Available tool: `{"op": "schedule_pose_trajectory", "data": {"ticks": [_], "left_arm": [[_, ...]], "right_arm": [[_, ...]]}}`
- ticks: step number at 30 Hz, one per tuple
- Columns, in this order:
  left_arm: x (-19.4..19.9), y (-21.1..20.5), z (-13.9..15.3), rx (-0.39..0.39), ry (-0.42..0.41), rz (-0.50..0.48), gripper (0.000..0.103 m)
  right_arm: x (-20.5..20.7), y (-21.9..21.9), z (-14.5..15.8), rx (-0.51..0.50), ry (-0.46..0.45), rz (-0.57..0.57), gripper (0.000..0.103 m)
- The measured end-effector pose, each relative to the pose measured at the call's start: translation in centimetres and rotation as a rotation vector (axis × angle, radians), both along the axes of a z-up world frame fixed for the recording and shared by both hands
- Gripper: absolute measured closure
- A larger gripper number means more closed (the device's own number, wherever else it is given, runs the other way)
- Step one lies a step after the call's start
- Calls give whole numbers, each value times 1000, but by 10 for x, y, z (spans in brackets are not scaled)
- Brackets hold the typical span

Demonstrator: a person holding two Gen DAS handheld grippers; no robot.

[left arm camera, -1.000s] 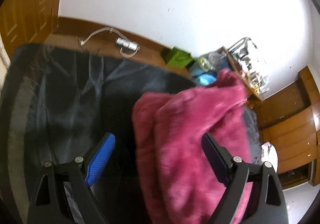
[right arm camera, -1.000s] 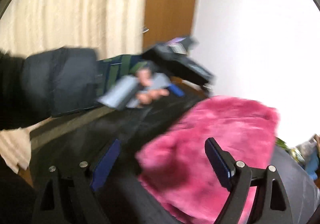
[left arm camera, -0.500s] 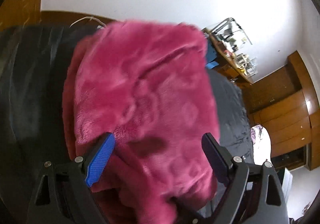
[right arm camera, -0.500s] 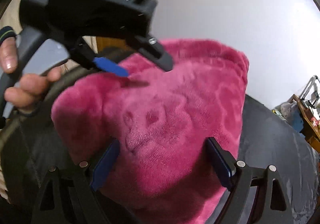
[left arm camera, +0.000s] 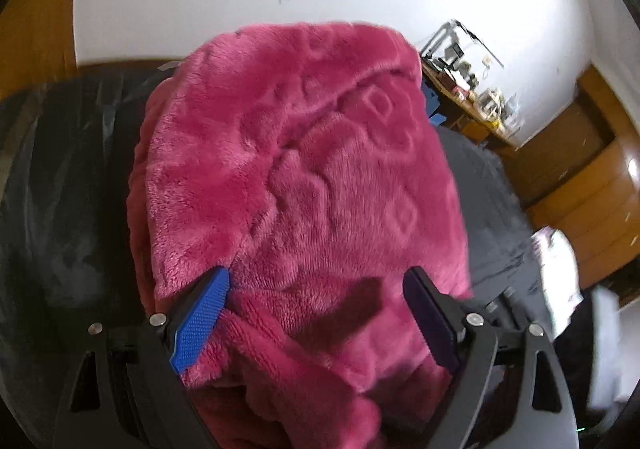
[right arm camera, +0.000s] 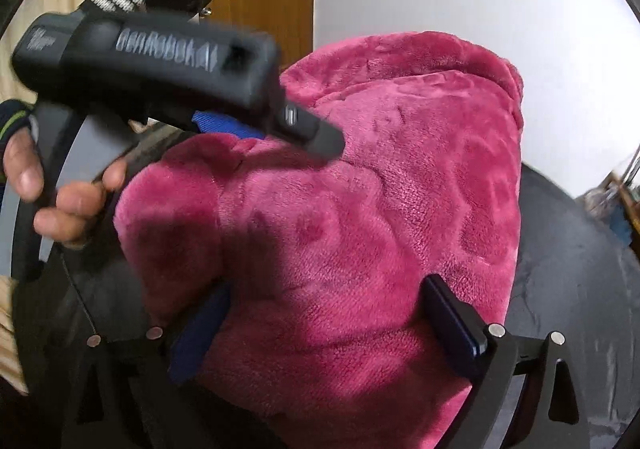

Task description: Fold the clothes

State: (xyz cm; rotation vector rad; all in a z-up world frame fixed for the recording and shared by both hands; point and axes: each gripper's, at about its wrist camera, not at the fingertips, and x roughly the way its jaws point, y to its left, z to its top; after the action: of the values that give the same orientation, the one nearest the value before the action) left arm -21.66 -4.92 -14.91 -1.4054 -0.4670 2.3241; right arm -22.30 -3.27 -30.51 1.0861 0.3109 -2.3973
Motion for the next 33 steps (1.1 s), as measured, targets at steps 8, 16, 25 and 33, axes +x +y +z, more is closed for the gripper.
{"op": "schedule_pose_trajectory", "data": {"ticks": [8,16,25,33], "left_arm": [[-77,-6,51,51,28,20,12],[-148,14,-7,-69,-183,44,12],[-170,16,-63,-99,-192,52,4],[-149,-4,-31,-22,-175,53,4]], "right_arm": [[-9,15,13,-67,-102,24,2],[-9,10,-5,-50,-74,-20,0],[-7,14,-8,-40,-60,-16,0],[4,15,-2,-4,-55,-22,0]]}}
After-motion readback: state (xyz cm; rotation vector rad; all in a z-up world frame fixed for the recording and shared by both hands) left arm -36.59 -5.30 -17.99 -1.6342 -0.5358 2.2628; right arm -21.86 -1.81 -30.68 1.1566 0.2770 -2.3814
